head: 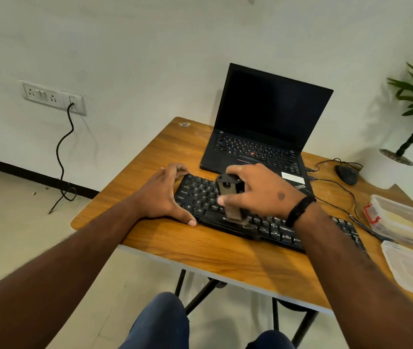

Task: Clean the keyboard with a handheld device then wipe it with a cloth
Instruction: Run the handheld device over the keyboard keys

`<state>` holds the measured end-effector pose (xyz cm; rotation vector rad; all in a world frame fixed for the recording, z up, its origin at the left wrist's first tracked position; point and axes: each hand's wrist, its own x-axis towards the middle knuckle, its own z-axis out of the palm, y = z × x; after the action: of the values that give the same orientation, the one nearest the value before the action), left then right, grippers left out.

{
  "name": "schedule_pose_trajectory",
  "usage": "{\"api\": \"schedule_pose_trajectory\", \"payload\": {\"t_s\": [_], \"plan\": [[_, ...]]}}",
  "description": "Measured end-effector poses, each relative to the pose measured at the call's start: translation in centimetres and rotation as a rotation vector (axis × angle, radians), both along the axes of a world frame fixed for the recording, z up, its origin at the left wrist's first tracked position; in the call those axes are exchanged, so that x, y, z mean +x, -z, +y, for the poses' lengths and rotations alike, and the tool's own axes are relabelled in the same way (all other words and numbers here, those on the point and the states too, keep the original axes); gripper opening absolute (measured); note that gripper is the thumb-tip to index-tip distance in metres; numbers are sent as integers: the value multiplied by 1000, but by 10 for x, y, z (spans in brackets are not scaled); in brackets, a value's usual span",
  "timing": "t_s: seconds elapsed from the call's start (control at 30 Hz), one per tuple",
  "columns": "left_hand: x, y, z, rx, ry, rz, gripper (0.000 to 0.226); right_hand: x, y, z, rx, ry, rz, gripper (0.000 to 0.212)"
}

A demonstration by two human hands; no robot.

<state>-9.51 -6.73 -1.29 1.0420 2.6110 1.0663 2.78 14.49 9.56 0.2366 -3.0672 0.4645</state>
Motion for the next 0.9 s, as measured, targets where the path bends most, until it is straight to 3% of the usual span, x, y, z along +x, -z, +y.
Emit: {"api": "schedule_pose_trajectory", "payload": {"t_s": [0.1,0.23,0.37,0.53,0.67,0.77,0.9], "plan": [[-1,0,0,-6,-5,5,135,4,8,-5,-106,-2,-42,41],[0,0,0,4,1,-6,136,5,-1,4,147,91,-127,29],[0,0,0,-2,-1,0,138,13,9,-1,-135,48,37,27],[-1,1,0,-13,-12,-9,137,16,8,7,171,152,-40,32],[-3,4,-1,-16,-16,-2,139,23,14,10,-55,213,139,45],[-4,6,0,-8,-14,2,139,35,24,13,-207,245,46,23],[-4,5,0,0,-5,10,137,45,37,16,-318,437,323,19]]}}
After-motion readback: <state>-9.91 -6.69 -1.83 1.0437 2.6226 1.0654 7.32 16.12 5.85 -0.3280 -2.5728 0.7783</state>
